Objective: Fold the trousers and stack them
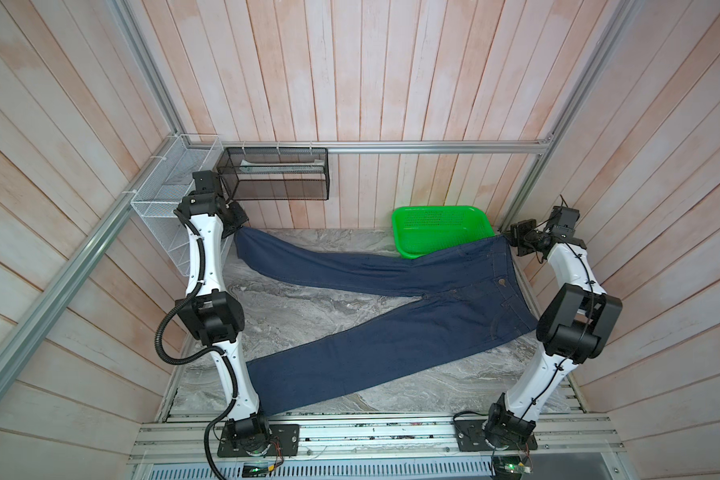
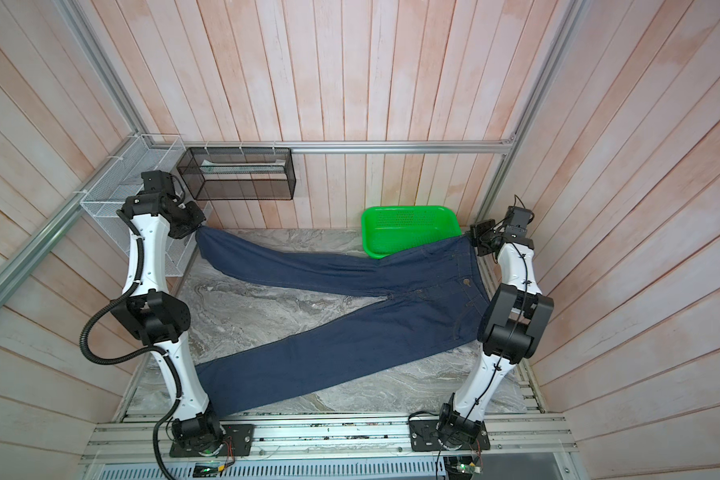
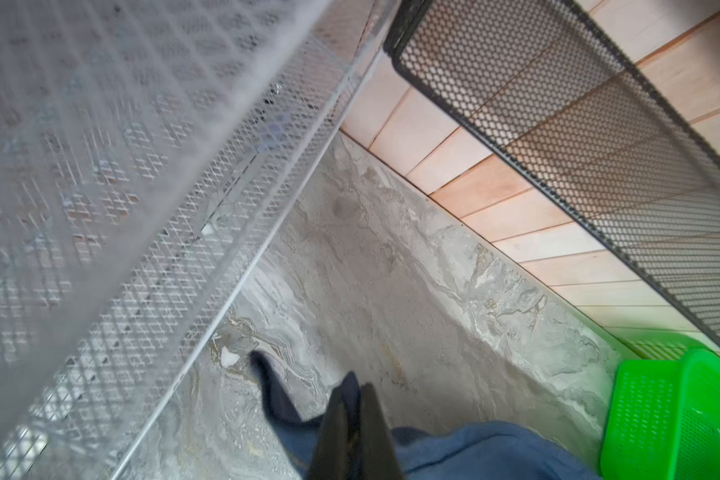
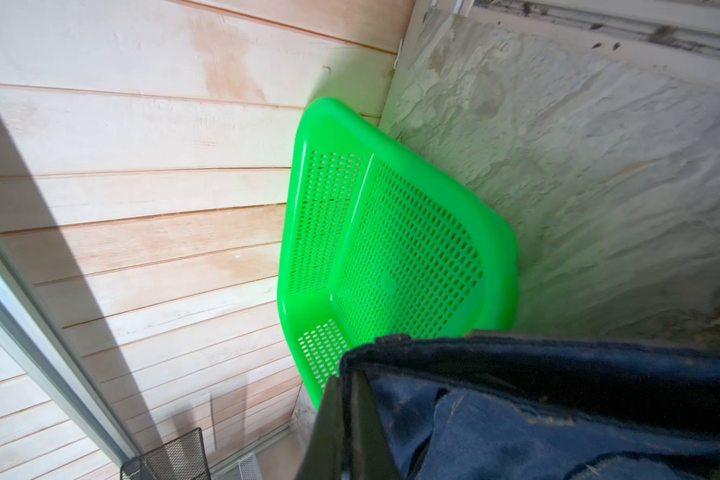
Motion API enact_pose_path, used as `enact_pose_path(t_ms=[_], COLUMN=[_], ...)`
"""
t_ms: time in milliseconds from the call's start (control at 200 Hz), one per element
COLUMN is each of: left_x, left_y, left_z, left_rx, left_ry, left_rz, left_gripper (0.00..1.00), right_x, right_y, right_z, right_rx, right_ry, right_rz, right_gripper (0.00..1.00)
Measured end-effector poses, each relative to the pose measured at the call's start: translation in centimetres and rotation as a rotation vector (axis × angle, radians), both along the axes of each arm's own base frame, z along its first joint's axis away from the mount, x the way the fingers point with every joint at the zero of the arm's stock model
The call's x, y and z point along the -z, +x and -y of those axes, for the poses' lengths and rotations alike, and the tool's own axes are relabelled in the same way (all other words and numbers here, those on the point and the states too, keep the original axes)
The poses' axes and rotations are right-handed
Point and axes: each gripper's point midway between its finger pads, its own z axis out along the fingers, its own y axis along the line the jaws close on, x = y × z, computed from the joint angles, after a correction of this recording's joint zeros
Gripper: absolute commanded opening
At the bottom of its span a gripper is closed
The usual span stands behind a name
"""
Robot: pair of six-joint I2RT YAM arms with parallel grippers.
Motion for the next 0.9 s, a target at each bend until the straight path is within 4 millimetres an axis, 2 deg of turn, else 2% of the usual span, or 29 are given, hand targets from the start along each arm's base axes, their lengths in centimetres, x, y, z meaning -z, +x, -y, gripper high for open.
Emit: enact_pose_path(t_ms=[150, 285, 380, 520, 620, 685, 825, 900], left_x=[0.4, 0.9, 1.0, 0.5, 0.1, -0.6, -2.6, -3.1], left_y=[0.1, -0.1, -1.5, -5.2, -8.8, -10.4, -15.9, -18.6], left_z=[0.2, -0.1, -0.2, 0.6, 1.1, 2.1, 0.4, 0.6], left_rx=[0.007, 0.008, 0.005, 0.004, 0.001, 0.014, -0.105, -0.140], left_ry=[-0.011, 0.003, 0.012, -0.004, -0.006, -0.010, 0.026, 0.039], left_rz=[-0.001, 0.027, 0.047, 0.068, 0.082, 0.124, 0.204, 0.244], left_gripper=[0.00, 0.00, 0.00, 0.00, 0.00, 0.00, 0.00, 0.00], right_x=[-0.3, 0.0, 0.7, 2.6, 3.6, 4.1, 5.5, 6.3], right_y=[1.1, 0.8, 0.1, -2.6, -5.0, -6.4, -8.5, -9.4], right_z=[0.1, 0.5, 0.9, 2.1, 3.4, 4.2, 5.8, 6.5], right_rx=[-0.004, 0.002, 0.003, 0.026, 0.047, 0.059, 0.070, 0.071], right_ry=[0.025, 0.037, 0.046, 0.061, 0.073, 0.080, 0.070, 0.058], right_rz=[0.013, 0.006, -0.005, -0.047, -0.067, -0.077, -0.092, -0.102], right_gripper=[0.00, 0.00, 0.00, 0.00, 0.00, 0.00, 0.00, 0.00])
